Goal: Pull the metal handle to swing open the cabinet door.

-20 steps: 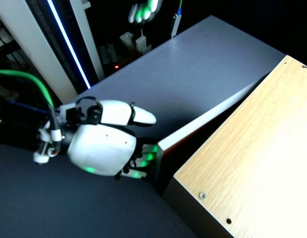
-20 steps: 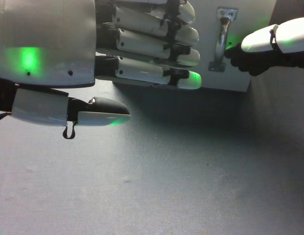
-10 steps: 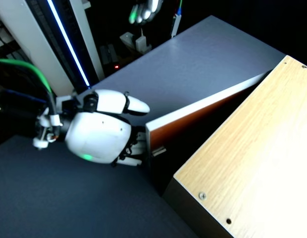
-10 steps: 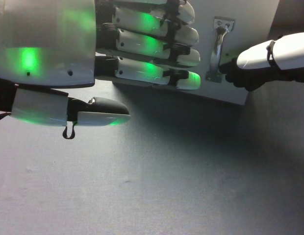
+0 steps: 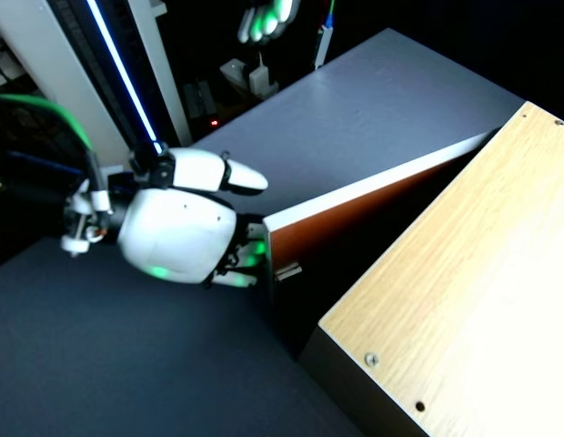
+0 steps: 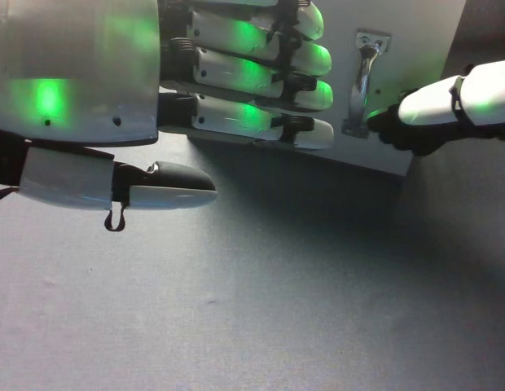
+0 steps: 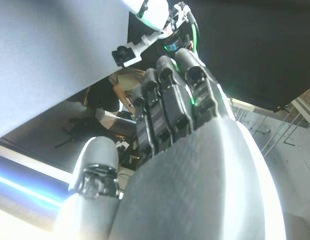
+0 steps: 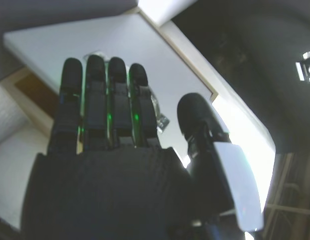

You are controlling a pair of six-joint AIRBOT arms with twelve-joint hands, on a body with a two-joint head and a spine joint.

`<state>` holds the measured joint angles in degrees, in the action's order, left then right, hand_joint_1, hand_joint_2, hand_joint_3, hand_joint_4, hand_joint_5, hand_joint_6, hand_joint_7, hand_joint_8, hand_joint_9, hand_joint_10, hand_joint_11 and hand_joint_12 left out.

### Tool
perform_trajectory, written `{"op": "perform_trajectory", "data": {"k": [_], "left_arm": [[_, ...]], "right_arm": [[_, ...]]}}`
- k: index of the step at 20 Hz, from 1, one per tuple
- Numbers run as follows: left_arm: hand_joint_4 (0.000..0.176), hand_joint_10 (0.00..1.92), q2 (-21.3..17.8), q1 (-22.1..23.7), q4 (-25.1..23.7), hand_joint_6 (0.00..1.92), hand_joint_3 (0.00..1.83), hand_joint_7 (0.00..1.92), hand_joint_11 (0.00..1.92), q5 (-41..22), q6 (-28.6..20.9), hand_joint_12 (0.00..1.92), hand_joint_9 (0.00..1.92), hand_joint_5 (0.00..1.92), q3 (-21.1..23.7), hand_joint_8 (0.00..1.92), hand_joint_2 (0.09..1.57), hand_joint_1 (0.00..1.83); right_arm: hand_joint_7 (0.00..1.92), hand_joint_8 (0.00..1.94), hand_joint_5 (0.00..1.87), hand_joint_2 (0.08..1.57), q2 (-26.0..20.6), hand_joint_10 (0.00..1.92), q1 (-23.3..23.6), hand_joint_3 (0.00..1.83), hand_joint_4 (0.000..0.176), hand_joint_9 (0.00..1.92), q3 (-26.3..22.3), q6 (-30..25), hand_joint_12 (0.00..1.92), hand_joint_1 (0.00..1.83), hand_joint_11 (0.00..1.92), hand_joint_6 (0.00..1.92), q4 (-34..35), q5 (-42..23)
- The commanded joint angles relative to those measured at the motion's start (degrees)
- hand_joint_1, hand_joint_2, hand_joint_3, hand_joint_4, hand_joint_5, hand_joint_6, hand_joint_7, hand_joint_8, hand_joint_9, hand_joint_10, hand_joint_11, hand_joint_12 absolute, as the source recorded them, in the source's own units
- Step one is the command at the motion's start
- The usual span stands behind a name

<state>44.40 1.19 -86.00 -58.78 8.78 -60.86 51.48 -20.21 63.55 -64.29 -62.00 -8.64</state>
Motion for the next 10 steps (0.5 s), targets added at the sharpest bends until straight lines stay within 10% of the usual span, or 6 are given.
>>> {"op": "perform_trajectory", "data": {"k": [1, 10], "left_arm": [[0.0, 0.0, -0.4, 0.6, 5.6, 0.0, 0.13, 0.4, 0.02, -1.4, 0.5, 0.75, 0.37, 0.39, 0.0, 0.0, 1.57, 0.0], [0.0, 0.0, -0.4, 0.6, 5.6, 0.0, 0.12, 0.39, 0.01, -1.4, 0.5, 0.75, 0.36, 0.38, 0.0, 0.0, 1.57, 0.0]], "right_arm": [[0.39, 0.0, 0.39, 1.57, -0.7, 0.0, 0.5, 0.12, 0.0, 0.35, 0.3, 0.3, 0.9, 0.0, 0.0, 0.0, 1.4, -2.5], [0.4, 0.0, 0.42, 1.57, -3.5, 0.0, 3.3, 0.13, 0.0, 0.36, 5.1, 6.9, 0.92, 0.0, 0.0, 0.01, 1.4, -2.9]]}}
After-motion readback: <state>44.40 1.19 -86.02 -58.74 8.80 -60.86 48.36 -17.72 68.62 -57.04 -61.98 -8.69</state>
